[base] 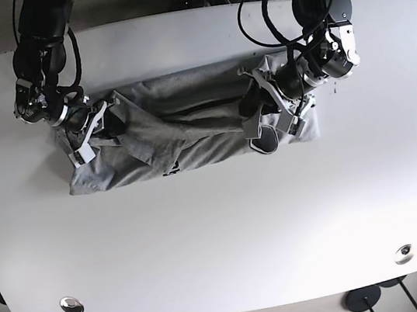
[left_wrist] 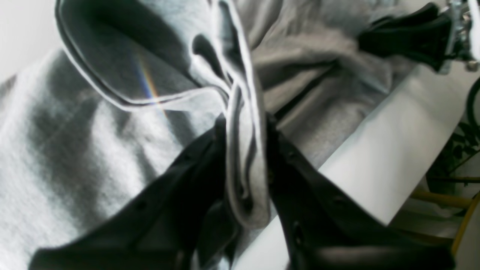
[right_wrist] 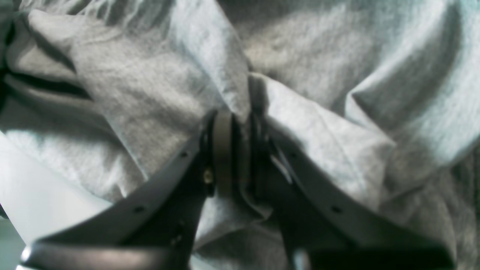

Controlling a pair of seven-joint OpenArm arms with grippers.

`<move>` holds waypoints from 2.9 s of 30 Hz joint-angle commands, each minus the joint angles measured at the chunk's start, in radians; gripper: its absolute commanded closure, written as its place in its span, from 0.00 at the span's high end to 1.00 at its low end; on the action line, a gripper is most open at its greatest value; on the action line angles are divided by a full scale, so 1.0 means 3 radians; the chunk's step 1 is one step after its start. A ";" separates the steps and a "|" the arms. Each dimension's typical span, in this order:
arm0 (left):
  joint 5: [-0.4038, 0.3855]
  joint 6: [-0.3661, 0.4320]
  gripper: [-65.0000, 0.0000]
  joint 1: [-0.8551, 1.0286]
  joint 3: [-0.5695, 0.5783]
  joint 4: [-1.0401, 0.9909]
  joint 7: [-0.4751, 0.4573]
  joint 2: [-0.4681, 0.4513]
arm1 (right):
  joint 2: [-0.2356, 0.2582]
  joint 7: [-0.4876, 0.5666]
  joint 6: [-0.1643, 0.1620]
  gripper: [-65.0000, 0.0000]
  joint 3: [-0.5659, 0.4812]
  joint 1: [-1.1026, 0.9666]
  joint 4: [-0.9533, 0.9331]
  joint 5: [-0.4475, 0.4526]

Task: Fold the T-shirt properly

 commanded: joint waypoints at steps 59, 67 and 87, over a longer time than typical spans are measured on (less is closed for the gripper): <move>0.0166 0.0038 0.10 0.0161 0.0014 -0.0627 -0.1081 -0.0656 | 0.0044 -0.1142 -0.0031 0.79 0.1273 0.0407 -0.0533 0.0776; 0.0166 0.0043 0.10 0.0161 0.0014 -0.0643 -0.1081 -0.0656 | -0.0033 -0.0932 -0.0031 0.30 0.1114 0.0366 -0.0517 0.0756; 0.0176 0.0048 0.10 0.0043 0.0060 -0.0740 -0.1076 -0.0431 | -0.0355 -0.1566 -0.0259 0.02 0.0521 -0.0033 0.2122 0.0945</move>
